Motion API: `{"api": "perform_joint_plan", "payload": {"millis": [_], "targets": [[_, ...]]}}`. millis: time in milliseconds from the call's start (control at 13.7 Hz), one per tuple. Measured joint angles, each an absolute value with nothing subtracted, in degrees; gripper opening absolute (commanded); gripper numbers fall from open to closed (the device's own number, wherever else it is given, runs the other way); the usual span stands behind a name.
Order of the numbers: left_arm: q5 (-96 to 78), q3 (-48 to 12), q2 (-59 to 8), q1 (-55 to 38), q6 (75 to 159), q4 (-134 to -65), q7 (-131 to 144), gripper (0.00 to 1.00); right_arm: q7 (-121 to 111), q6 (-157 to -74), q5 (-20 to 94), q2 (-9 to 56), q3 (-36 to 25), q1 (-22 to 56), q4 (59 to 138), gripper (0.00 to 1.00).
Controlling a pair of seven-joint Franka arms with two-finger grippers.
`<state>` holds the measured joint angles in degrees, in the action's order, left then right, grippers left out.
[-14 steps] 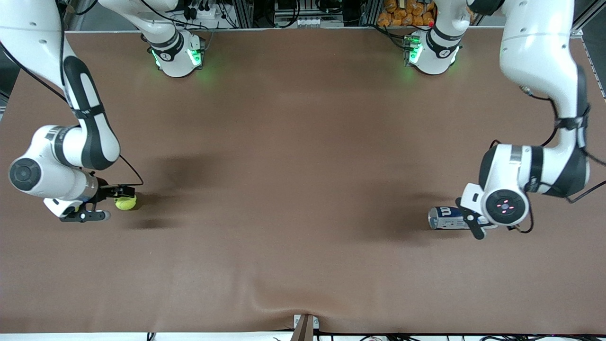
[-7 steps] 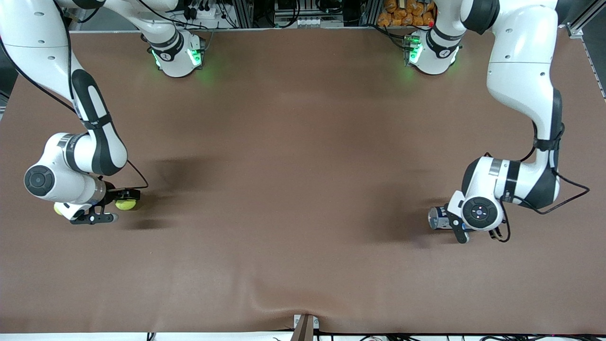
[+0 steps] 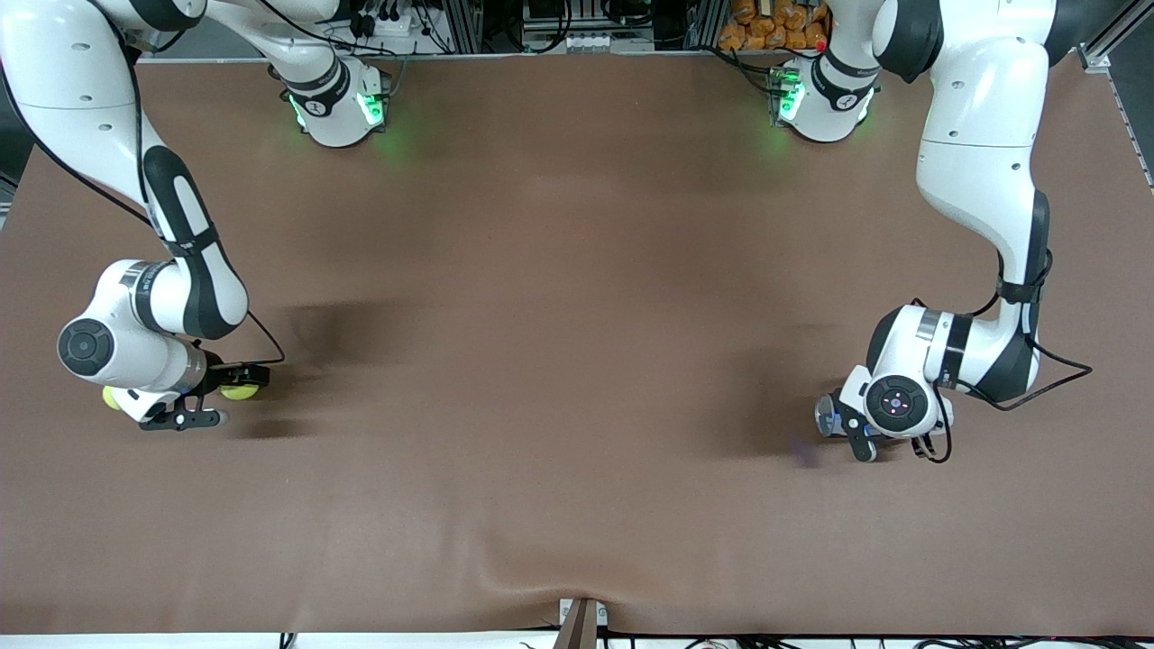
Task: Insert tennis ball vertically with right arm
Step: 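Grasp the tennis ball with the right gripper while the left gripper grasps the can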
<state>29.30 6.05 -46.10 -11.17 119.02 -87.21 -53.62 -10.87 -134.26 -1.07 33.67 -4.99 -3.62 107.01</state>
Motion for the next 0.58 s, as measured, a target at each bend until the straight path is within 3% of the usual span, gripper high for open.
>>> {"api": "perform_joint_plan", "payload": {"millis": [146, 509, 582], "targets": [[29.3, 6.1, -46.5, -11.2, 119.9, -87.5, -53.6, 1.0, -10.9, -134.3, -1.1, 33.7, -5.0, -3.6, 107.0, 0.99], [29.4, 6.1, -46.5, -11.2, 120.3, -87.6, -53.8, 1.0, -10.9, -134.3, -1.1, 33.7, -5.0, -3.6, 106.9, 0.3], [29.4, 6.1, -46.5, -11.2, 120.3, -87.6, -53.8, 0.89, -10.9, -134.2, -1.1, 33.6, -5.0, -3.6, 106.8, 0.19]]}}
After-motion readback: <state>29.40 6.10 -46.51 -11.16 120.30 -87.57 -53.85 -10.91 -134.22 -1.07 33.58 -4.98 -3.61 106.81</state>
